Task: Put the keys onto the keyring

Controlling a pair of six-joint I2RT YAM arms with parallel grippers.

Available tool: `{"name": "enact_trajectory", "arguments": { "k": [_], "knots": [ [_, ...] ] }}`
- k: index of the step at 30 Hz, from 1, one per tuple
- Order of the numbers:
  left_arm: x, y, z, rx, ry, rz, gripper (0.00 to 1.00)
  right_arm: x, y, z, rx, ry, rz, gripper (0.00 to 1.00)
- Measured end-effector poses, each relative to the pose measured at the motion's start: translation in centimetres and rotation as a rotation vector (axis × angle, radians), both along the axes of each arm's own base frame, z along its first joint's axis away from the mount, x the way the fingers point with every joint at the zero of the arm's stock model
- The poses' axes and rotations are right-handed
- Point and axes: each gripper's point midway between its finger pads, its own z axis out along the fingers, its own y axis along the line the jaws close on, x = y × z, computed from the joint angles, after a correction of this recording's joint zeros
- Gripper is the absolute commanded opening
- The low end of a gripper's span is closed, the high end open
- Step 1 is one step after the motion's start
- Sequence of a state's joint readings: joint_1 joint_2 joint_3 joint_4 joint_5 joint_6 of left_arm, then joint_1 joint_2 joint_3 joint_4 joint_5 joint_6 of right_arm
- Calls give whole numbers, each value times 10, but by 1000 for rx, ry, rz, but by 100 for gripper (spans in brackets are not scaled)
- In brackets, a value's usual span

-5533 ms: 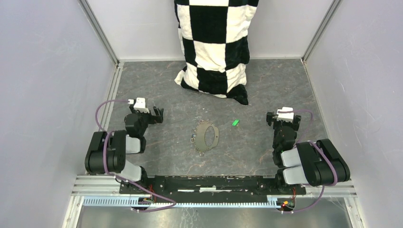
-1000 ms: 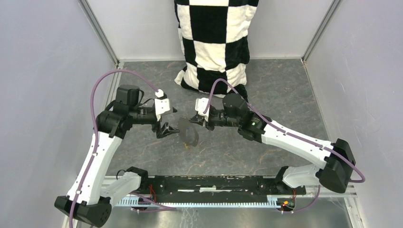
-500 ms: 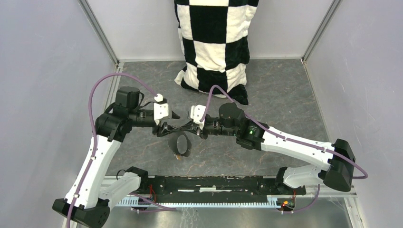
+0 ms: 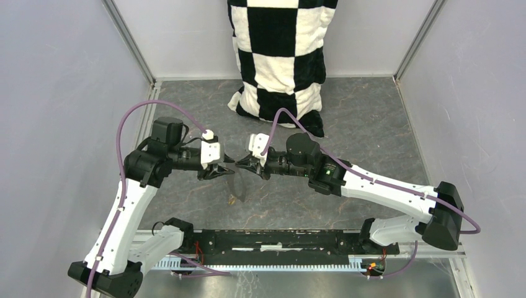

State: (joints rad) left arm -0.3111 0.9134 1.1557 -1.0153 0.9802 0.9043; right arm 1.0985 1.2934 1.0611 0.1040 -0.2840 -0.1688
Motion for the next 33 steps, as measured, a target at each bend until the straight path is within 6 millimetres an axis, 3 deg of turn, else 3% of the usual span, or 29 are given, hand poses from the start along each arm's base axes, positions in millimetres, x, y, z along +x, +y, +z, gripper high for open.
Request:
{"name": "enact_trajectory", "arguments": {
  "k": [10, 19, 33],
  "knots": [
    [3, 3, -3, 17, -11, 17, 48, -7, 2, 0, 3, 5, 40, 1],
    [6, 4, 0, 17, -51, 31, 45, -10, 2, 1, 4, 6, 54, 0],
    [2, 1, 2, -1, -40, 9, 17, -12, 5, 4, 19, 8, 59, 0]
  ]
}}
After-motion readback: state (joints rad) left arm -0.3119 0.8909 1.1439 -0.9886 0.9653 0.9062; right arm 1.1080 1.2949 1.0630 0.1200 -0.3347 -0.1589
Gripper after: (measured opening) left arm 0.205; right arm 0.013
